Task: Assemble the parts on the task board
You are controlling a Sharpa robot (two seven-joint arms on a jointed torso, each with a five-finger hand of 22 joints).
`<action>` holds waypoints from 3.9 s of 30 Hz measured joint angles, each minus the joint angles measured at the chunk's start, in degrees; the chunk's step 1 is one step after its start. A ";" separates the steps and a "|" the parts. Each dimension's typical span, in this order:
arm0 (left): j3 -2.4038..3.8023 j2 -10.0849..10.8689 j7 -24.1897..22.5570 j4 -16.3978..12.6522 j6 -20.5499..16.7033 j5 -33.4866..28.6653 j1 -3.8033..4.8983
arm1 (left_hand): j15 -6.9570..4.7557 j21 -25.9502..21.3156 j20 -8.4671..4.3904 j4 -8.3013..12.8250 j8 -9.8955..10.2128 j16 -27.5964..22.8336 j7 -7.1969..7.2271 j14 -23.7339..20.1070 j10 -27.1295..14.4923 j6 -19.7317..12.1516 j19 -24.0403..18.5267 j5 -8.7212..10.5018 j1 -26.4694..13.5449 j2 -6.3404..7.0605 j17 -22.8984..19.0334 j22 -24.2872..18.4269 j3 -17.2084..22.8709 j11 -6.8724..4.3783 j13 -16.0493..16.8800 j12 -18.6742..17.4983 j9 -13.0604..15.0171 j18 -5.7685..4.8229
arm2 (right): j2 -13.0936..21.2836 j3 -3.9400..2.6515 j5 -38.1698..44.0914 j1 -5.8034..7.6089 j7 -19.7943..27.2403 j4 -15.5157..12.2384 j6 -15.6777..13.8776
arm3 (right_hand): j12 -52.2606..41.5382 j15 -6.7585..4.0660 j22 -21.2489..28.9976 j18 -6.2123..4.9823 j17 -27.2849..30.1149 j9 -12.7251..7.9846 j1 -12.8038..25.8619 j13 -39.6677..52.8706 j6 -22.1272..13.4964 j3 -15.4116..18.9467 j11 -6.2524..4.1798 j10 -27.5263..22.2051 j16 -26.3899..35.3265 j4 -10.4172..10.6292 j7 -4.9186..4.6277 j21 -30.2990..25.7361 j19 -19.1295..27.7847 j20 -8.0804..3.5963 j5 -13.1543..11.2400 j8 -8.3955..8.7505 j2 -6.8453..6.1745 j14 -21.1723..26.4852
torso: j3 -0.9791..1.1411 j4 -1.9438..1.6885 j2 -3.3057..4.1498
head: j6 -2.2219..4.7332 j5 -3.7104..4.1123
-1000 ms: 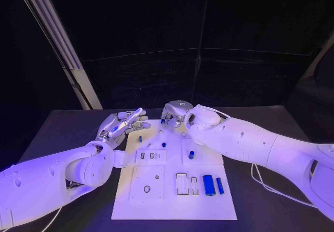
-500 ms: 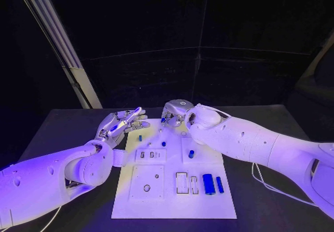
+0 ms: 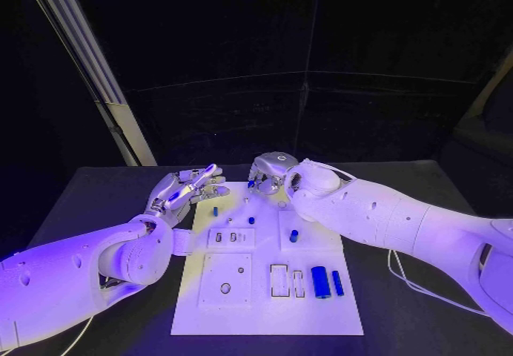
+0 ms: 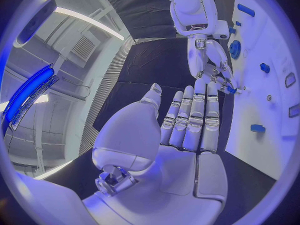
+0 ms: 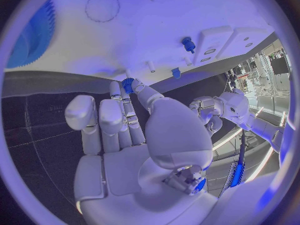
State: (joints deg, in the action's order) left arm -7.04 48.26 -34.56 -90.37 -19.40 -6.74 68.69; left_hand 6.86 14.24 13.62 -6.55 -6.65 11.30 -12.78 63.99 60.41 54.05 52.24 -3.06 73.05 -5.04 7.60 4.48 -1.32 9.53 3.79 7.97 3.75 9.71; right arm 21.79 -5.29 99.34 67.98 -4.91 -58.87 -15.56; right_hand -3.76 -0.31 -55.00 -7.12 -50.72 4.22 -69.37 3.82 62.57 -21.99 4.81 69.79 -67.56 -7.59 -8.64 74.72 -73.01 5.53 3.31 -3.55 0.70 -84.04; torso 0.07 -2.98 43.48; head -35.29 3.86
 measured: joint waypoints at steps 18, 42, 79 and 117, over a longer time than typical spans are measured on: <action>0.00 0.12 0.06 0.06 0.04 0.01 0.00 | 0.00 0.00 0.00 0.16 0.00 0.00 0.00 0.00 -0.21 0.00 0.00 0.00 0.00 0.00 -0.01 -0.07 -0.17 0.21 0.00 0.00 0.00 0.00 | 1.05 0.09 0.08 -0.18 -0.19 -1.46 -0.06 | 0.00 0.00 0.01 0.00 0.10 -0.08 0.41 0.00 0.00 0.08 0.00 0.00 0.00 0.37 0.00 0.22 0.20 0.20 0.00 0.00 -0.49 0.00 | -0.04 -0.08 0.04 | -0.27 0.02; 0.00 0.19 0.16 0.16 0.06 0.01 0.03 | 0.00 0.00 0.00 0.16 -0.02 0.00 0.00 0.00 -0.21 0.00 0.00 0.00 0.00 0.00 0.05 -0.06 -0.16 0.21 0.00 -0.23 0.00 0.00 | 0.75 0.11 0.01 -0.19 -0.54 -1.18 -0.07 | 0.00 1.44 3.91 0.00 5.59 -0.56 -0.67 -0.02 -8.05 1.83 1.82 -7.35 3.34 3.22 -1.96 -1.52 2.78 1.73 -0.17 -0.10 -3.93 1.44 | -0.16 -0.04 -0.14 | -0.50 0.03; -0.01 0.28 0.45 0.38 0.18 0.02 0.07 | 0.00 -0.09 0.00 0.16 0.35 -0.21 0.00 0.00 -0.21 0.00 0.00 0.00 0.00 0.00 0.04 -0.12 -0.16 0.21 0.00 -0.23 0.00 0.00 | 2.97 0.11 -0.18 -0.19 2.10 -0.30 2.56 | 0.01 1.85 6.68 0.00 8.48 -0.38 -4.83 -0.23 -6.57 4.88 2.05 -11.26 4.20 4.16 -1.38 -2.67 4.61 2.15 -0.16 -0.22 -5.19 1.43 | -0.20 0.03 -0.31 | -0.32 0.09; -0.01 0.05 1.11 0.65 0.43 0.02 0.08 | 0.00 -0.22 0.00 0.32 0.58 -0.21 0.00 0.00 -0.42 0.00 0.00 0.00 0.00 0.00 0.15 -0.20 -0.32 0.42 -0.04 -0.71 0.00 0.00 | 1.22 -0.07 -1.26 0.17 4.16 1.87 7.84 | -0.32 1.85 8.54 0.00 9.39 -0.43 -5.34 -0.28 -7.26 4.20 1.78 -9.98 4.50 4.46 -1.31 -3.78 5.46 1.92 -0.15 -0.22 -4.68 1.43 | -0.27 -0.04 -0.37 | -0.61 0.04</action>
State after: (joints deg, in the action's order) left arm -7.05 48.31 -33.45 -89.71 -18.97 -6.72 68.77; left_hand 6.87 14.02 13.62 -6.23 -6.07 11.09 -12.79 63.99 59.99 54.05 52.24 -3.06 73.05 -5.04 7.75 4.28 -1.65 9.95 3.74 7.26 3.75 9.71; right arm 23.01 -5.35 98.09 68.15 -0.75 -57.00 -7.72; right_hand -4.08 1.53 -46.46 -7.11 -41.33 3.79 -74.71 3.54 55.31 -17.79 6.59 59.81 -63.06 -3.13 -9.95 70.94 -67.55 7.45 3.16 -3.77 -3.98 -82.61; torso -0.20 -3.02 43.11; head -35.90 3.90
